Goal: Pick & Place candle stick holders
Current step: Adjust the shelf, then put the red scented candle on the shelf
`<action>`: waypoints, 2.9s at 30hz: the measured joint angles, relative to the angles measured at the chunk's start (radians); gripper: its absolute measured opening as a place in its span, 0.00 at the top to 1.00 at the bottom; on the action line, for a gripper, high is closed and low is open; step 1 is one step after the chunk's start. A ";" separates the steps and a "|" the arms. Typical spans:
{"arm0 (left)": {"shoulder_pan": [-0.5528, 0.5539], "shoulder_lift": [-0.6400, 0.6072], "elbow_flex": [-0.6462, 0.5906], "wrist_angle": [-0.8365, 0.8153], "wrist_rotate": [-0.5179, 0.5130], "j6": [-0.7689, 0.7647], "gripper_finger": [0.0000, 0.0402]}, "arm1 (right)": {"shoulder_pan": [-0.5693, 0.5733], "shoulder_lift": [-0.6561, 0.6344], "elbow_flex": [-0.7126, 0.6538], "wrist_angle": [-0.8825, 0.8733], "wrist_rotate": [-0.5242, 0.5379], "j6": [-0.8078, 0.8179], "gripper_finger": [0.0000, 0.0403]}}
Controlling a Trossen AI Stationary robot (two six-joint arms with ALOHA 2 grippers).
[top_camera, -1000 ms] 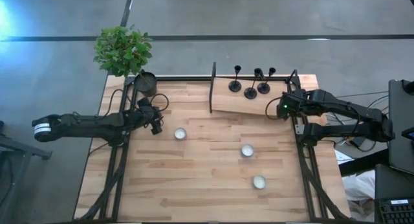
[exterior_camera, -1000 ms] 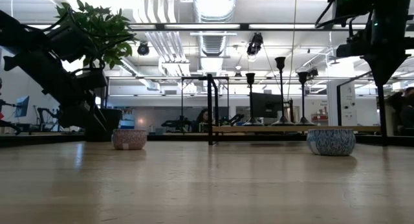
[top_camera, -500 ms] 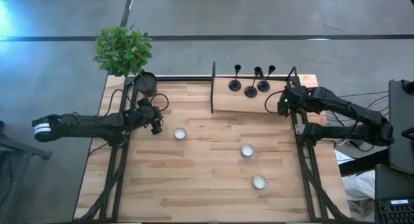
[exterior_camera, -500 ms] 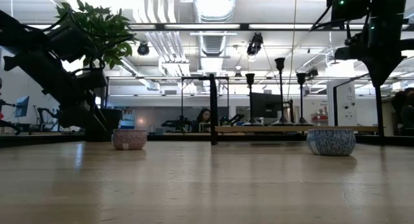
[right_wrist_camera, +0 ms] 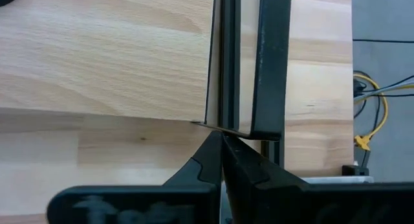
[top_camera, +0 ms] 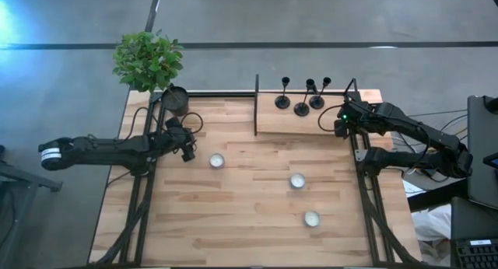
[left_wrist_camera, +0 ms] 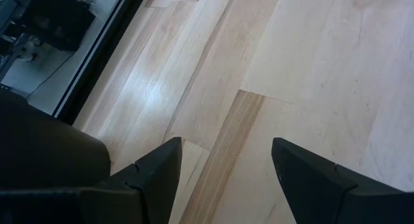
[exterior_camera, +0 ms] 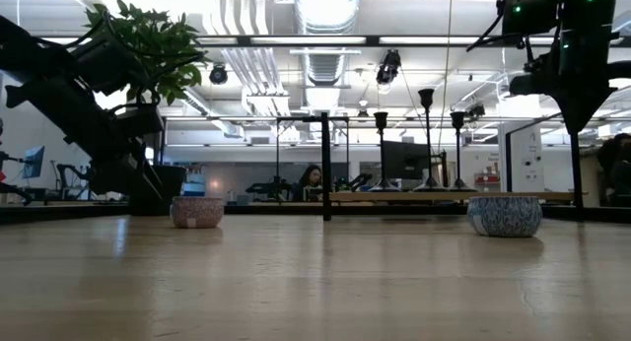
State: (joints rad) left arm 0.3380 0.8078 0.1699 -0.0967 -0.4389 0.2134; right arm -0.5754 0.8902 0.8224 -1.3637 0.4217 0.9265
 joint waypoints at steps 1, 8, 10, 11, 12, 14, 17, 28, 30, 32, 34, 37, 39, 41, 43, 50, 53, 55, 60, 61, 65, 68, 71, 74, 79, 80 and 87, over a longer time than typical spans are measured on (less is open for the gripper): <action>0.000 0.000 0.000 0.000 0.000 0.000 0.39 | -0.001 0.000 -0.005 0.008 0.000 -0.006 0.98; 0.000 0.000 0.000 0.000 0.000 0.000 0.39 | -0.002 0.000 -0.035 0.029 -0.028 0.001 0.98; 0.000 0.000 0.000 0.000 0.000 0.000 0.39 | -0.002 0.000 -0.034 0.031 -0.035 0.003 0.98; 0.000 0.000 0.000 0.000 0.000 0.000 0.39 | 0.000 -0.001 -0.030 0.031 -0.038 0.009 0.98; 0.000 0.000 0.000 0.000 0.000 0.000 0.39 | 0.002 -0.004 -0.023 0.033 -0.042 0.012 0.98; 0.000 0.000 0.000 0.000 0.000 0.000 0.39 | 0.002 -0.011 -0.006 0.032 -0.052 0.013 0.98; 0.000 0.000 0.000 0.000 0.000 0.000 0.39 | 0.002 -0.024 0.026 0.024 -0.055 0.016 0.98; 0.000 0.000 0.000 0.000 0.000 0.000 0.39 | 0.167 -0.061 0.171 -0.029 -0.133 0.094 0.98; 0.000 0.000 0.000 0.000 0.000 0.000 0.39 | 0.261 -0.058 0.202 -0.009 -0.134 0.117 0.98; 0.000 0.000 0.000 0.000 0.000 0.000 0.39 | 0.376 -0.055 0.237 0.042 -0.116 0.136 0.98; 0.000 0.000 0.000 0.000 0.000 0.000 0.39 | 0.509 -0.048 0.277 0.094 -0.065 0.150 0.98; 0.000 0.000 0.000 0.000 0.000 0.000 0.39 | 0.718 -0.011 0.343 0.119 0.042 0.165 0.98; 0.000 0.000 0.000 0.000 0.000 0.000 0.39 | 0.844 0.028 0.385 0.113 0.080 0.183 0.98; 0.000 0.000 0.000 0.000 0.000 0.000 0.39 | 0.950 0.081 0.427 0.114 0.098 0.189 0.98; 0.000 0.000 0.000 0.000 0.000 0.000 0.39 | 1.036 0.145 0.470 0.113 0.102 0.195 0.98; 0.000 0.000 0.000 0.000 0.000 0.000 0.39 | 1.165 0.367 0.611 0.060 0.009 0.216 0.98; 0.000 0.000 0.000 0.000 0.000 0.000 0.39 | 1.177 0.441 0.647 0.059 -0.096 0.227 0.98; 0.000 0.000 0.000 0.000 0.000 0.000 0.39 | 1.179 0.483 0.664 0.058 -0.139 0.220 0.98; 0.000 0.000 0.000 0.000 0.000 0.000 0.39 | 1.178 0.564 0.690 0.055 -0.216 0.219 0.98; 0.000 0.000 0.000 0.000 0.000 0.000 0.39 | 1.178 0.573 0.693 0.054 -0.228 0.219 0.98; 0.000 0.000 0.000 0.000 0.000 0.000 0.39 | 1.178 0.589 0.695 0.056 -0.295 0.224 0.94; 0.000 0.000 0.000 0.000 0.000 0.000 0.39 | 1.178 0.593 0.695 0.061 -0.305 0.244 0.86; 0.000 0.000 0.000 0.000 0.000 0.000 0.39 | 1.178 0.593 0.695 0.061 -0.313 0.249 0.74; 0.000 0.000 0.000 0.000 0.000 0.000 0.39 | 1.178 0.597 0.688 0.056 -0.315 0.244 0.61; 0.000 0.000 0.000 0.000 0.000 0.000 0.39 | 1.178 0.604 0.634 0.053 -0.333 0.241 0.38; 0.000 0.000 0.000 0.000 0.000 0.000 0.39 | 1.177 0.606 0.621 0.054 -0.343 0.238 0.33; 0.000 0.000 0.000 0.000 0.000 0.000 0.39 | 1.178 0.635 0.568 0.070 -0.352 0.165 0.12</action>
State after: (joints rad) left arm 0.3378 0.8078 0.1699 -0.0971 -0.4389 0.2138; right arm 0.6022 1.5255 1.3901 -1.2940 0.0696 1.0912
